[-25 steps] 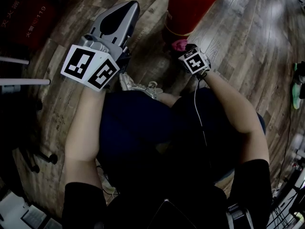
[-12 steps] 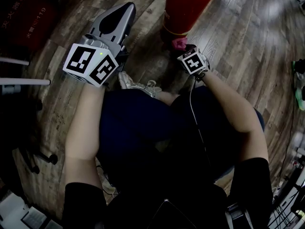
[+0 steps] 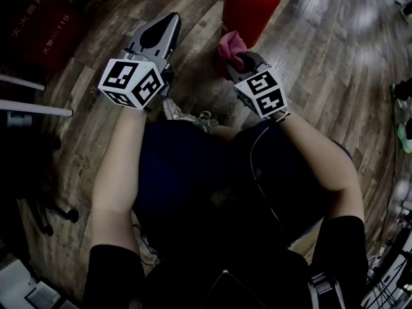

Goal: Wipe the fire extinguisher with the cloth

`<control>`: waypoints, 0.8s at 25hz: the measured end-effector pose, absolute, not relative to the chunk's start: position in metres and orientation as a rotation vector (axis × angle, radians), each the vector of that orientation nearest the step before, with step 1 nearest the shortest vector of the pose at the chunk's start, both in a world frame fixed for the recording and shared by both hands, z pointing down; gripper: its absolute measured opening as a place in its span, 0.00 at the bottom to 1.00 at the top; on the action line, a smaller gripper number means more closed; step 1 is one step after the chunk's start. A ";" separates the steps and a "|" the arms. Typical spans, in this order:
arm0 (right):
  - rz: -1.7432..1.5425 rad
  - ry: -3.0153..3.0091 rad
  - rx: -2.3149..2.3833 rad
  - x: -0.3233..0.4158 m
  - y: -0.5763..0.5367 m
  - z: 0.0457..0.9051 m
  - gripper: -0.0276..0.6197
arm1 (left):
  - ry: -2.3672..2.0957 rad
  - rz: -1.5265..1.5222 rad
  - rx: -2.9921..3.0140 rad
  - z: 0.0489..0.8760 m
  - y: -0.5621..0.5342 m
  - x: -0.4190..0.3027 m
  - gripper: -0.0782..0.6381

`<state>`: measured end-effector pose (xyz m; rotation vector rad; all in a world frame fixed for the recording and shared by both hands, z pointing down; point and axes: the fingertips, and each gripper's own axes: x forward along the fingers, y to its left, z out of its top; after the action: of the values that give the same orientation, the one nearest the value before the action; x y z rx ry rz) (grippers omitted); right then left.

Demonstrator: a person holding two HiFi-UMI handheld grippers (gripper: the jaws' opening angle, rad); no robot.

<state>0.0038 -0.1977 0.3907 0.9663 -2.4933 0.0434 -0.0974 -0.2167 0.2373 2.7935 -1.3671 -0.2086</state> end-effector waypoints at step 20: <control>0.078 -2.691 1.189 0.015 -0.234 0.283 0.15 | -1.344 -0.188 2.814 0.239 -0.216 -0.091 0.13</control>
<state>0.0147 -0.2343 0.2832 1.1885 -2.6910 0.0783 -0.0910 -0.2159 0.2391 2.8137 -1.3442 -0.1885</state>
